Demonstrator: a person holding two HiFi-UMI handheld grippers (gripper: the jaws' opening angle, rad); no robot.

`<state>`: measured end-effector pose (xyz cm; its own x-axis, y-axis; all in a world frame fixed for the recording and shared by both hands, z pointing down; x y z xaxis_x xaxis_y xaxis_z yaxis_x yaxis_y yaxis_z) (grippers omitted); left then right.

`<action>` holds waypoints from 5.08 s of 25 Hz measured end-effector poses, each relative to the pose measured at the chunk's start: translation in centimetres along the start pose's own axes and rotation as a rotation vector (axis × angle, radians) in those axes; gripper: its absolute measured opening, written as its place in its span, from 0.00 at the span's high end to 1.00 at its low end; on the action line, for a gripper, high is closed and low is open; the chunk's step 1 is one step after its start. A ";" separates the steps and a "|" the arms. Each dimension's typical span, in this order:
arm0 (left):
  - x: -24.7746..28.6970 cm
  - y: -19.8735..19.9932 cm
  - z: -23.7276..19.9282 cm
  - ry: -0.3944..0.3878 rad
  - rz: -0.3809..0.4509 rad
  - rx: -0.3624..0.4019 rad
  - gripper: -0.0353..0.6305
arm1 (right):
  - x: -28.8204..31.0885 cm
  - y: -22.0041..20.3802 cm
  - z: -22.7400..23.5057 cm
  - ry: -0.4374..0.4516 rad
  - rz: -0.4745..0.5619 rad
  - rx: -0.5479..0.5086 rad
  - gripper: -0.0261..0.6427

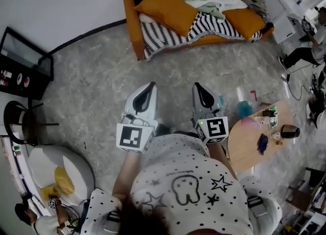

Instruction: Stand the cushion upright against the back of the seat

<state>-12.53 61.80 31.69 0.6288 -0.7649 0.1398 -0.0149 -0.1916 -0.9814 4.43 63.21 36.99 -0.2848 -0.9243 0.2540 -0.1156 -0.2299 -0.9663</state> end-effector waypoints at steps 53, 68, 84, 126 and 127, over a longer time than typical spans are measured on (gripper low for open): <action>17.3 2.8 -10.7 0.152 0.035 -0.153 0.95 | 20.2 3.6 10.6 0.147 -0.024 0.009 0.97; 21.2 3.5 -12.0 0.163 0.046 -0.152 0.95 | 22.9 3.7 12.9 0.140 -0.038 0.001 0.97; 27.8 6.3 -20.3 0.087 0.030 -0.137 0.95 | 30.4 6.4 14.2 0.043 -0.059 0.016 0.97; 36.0 7.5 -27.8 0.019 0.010 -0.164 0.95 | 40.6 8.7 17.8 -0.035 -0.085 0.030 0.97; 36.3 7.7 -28.0 0.027 0.013 -0.165 0.95 | 41.0 8.8 18.2 -0.031 -0.082 0.029 0.97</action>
<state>-11.54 15.33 32.94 0.6066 -0.7838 0.1331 -0.1519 -0.2786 -0.9483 9.01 17.75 38.12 -0.2461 -0.9107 0.3318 -0.1099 -0.3139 -0.9431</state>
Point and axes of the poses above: the fingertips, and each gripper's own axes: x forward along the fingers, z to its right, y out of its top, the point moved 4 cm from there along -x, backward along the fingers, and after that the axes turned 9 degrees about -z, right-handed, at the moved point
